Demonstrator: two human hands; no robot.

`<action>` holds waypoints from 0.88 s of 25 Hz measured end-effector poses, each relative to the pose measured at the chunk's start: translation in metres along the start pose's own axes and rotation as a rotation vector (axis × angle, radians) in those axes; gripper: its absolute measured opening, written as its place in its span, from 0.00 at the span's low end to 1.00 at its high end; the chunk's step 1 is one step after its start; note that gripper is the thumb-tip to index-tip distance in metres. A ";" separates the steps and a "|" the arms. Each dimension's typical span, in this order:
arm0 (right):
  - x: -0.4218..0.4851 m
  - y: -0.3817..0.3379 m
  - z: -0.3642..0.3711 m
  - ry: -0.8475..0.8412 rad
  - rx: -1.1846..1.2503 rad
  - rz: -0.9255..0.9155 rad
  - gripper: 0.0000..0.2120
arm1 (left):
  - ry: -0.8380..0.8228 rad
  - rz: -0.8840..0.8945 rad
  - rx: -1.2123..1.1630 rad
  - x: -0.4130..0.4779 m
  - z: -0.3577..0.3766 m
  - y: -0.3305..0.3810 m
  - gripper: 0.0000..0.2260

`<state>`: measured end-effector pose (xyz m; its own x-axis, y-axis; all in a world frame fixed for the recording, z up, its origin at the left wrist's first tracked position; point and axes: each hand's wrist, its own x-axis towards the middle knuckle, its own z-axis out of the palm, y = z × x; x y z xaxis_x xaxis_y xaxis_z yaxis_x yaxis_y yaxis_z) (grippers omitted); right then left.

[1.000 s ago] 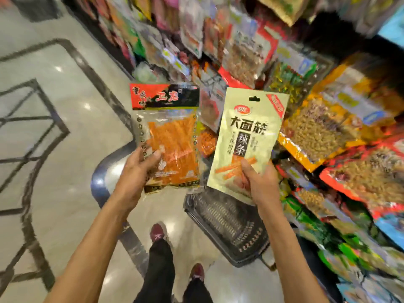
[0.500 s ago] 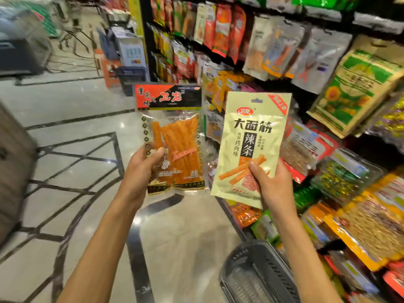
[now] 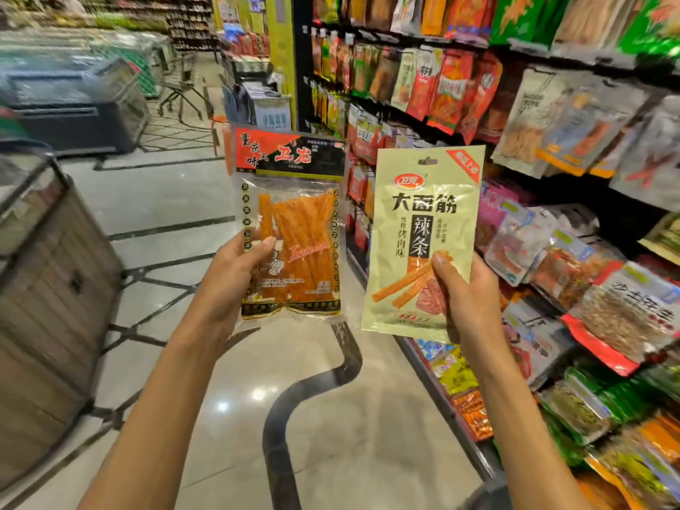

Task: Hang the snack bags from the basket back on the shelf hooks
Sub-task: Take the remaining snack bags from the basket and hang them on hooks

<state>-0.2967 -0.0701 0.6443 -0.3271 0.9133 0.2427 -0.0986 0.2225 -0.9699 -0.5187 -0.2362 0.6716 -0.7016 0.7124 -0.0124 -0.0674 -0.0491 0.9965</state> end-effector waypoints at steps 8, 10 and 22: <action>0.100 0.014 0.078 -0.020 -0.047 -0.001 0.07 | -0.007 -0.009 -0.021 0.119 -0.026 0.009 0.08; 0.133 0.018 0.096 -0.035 -0.049 -0.003 0.08 | 0.000 -0.001 -0.029 0.155 -0.026 0.012 0.06; 0.345 0.064 0.200 -0.046 -0.034 -0.007 0.06 | 0.064 -0.015 -0.067 0.399 -0.035 0.026 0.10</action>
<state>-0.6036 0.1906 0.6698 -0.3698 0.8950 0.2495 -0.0691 0.2413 -0.9680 -0.8252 0.0221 0.6892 -0.7440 0.6673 -0.0346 -0.1237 -0.0866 0.9885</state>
